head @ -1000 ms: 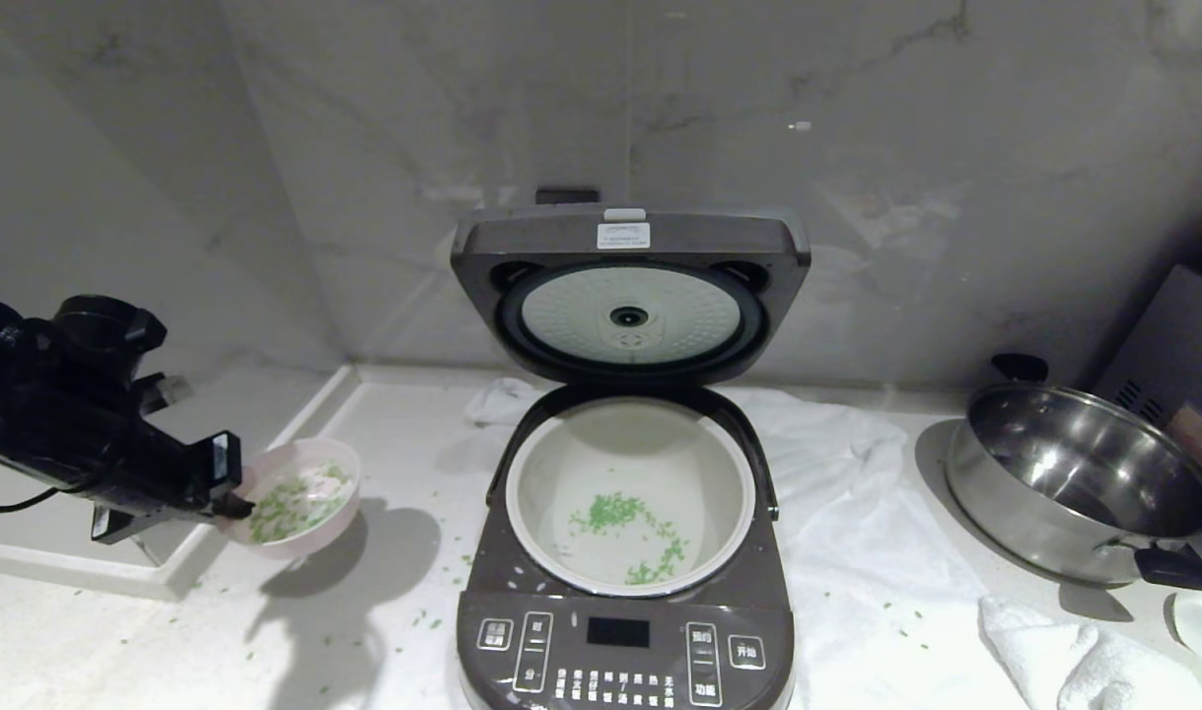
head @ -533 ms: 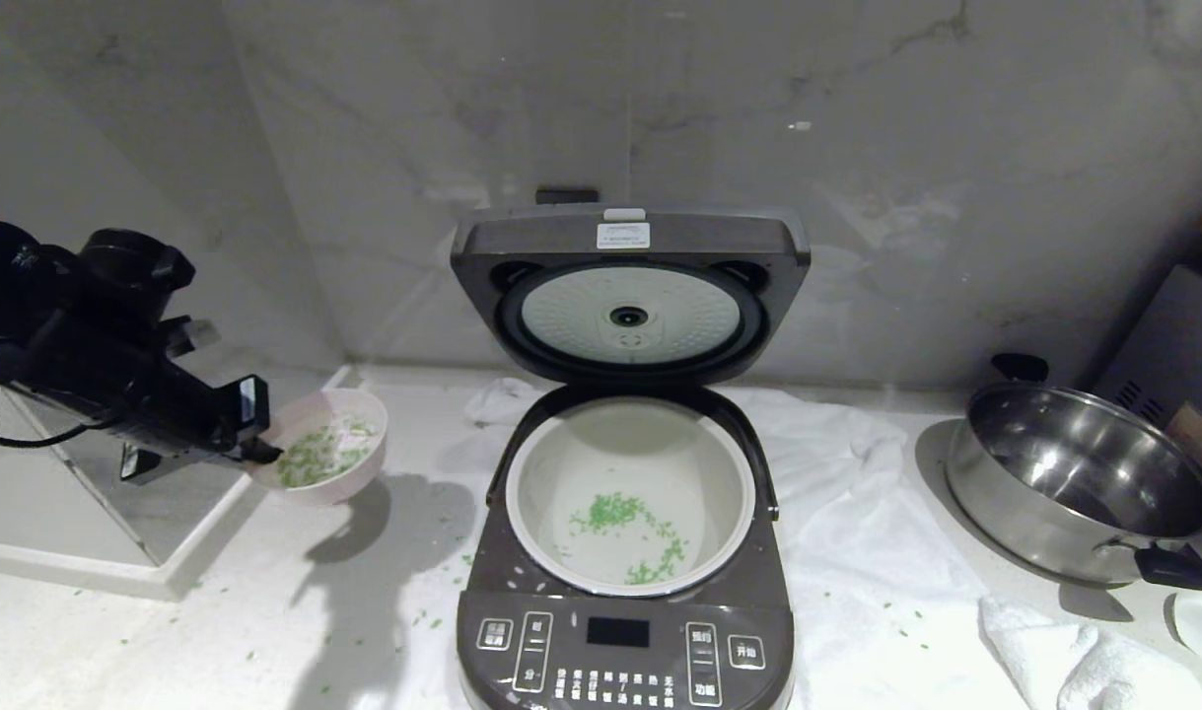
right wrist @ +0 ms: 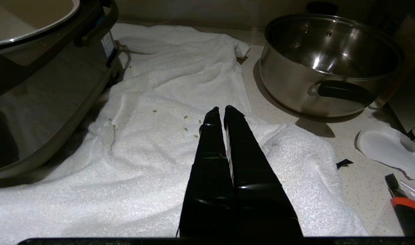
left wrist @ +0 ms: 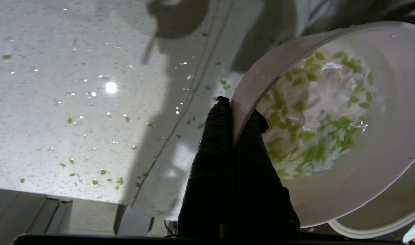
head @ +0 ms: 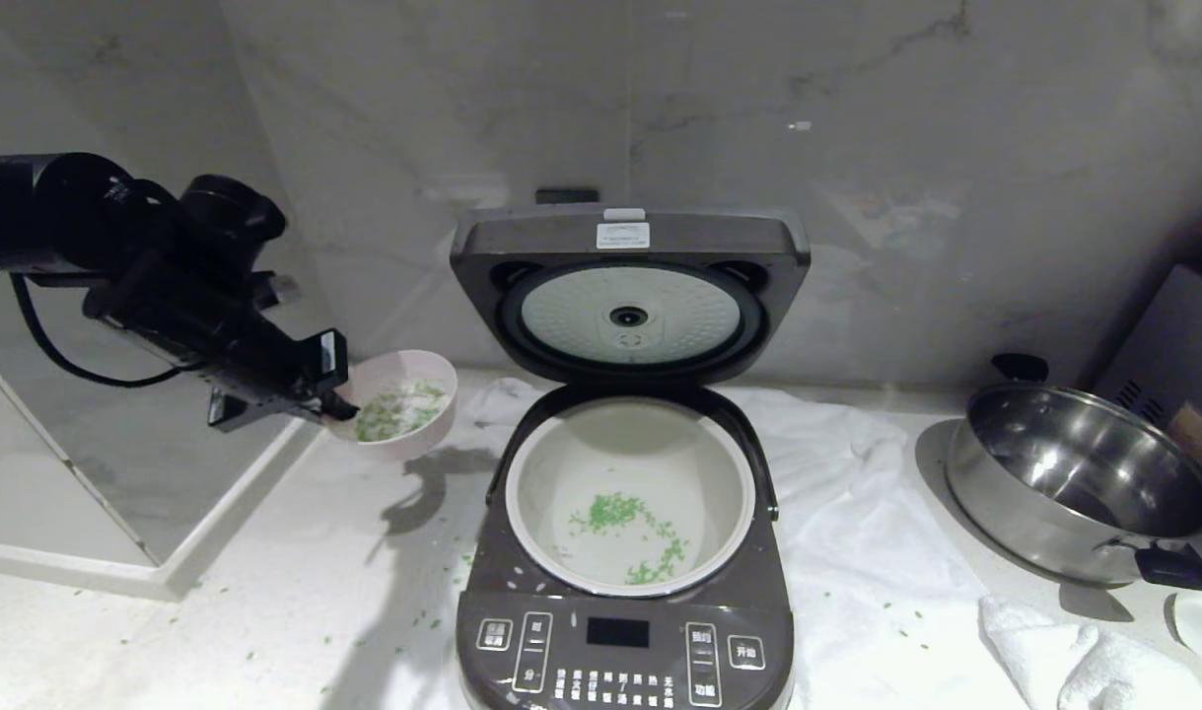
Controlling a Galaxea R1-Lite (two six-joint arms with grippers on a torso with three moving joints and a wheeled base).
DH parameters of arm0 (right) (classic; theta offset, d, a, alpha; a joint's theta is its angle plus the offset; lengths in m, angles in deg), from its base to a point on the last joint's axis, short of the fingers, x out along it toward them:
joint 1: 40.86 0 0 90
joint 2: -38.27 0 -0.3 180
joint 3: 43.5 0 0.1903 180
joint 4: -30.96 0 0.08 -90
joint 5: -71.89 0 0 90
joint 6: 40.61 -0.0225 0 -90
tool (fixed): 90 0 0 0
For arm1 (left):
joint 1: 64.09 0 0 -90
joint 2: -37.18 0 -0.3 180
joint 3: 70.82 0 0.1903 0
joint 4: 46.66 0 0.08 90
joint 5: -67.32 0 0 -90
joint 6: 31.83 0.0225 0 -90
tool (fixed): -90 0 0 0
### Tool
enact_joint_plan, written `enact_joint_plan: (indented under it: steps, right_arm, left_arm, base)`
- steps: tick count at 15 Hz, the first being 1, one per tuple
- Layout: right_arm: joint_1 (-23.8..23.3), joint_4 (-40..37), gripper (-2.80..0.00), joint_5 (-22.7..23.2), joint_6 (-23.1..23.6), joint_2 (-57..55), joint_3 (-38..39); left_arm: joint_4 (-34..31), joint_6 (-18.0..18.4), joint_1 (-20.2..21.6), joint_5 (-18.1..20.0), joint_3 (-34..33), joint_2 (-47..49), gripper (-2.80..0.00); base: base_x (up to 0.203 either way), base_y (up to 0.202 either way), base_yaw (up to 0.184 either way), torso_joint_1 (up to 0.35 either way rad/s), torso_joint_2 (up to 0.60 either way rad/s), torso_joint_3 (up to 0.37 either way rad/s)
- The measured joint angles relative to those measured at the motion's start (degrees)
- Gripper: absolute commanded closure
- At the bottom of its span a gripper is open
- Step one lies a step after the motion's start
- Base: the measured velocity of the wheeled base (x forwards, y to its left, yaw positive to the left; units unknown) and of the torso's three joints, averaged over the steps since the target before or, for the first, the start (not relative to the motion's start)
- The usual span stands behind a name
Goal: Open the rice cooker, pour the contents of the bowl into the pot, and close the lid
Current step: Pour the water from the bowl into the rice cooker
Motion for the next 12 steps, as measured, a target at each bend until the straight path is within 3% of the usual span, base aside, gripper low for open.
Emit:
enact_joint_plan:
  steps: [7,12]
  right_arm:
    - [0.0,0.0,0.00,0.0,0.0,0.0,0.0]
    - [0.0,0.0,0.00,0.0,0.0,0.0,0.0]
  left_arm:
    - [-3.4,-1.0,-5.8,0.0,0.3,0.4,0.00]
    - [-4.4,-2.2,-13.1,-0.1,1.0,0.5,0.00]
  base:
    - [0.000,0.000,0.000,0.000,0.00,0.000]
    - [0.000,0.000,0.000,0.000,0.00,0.000]
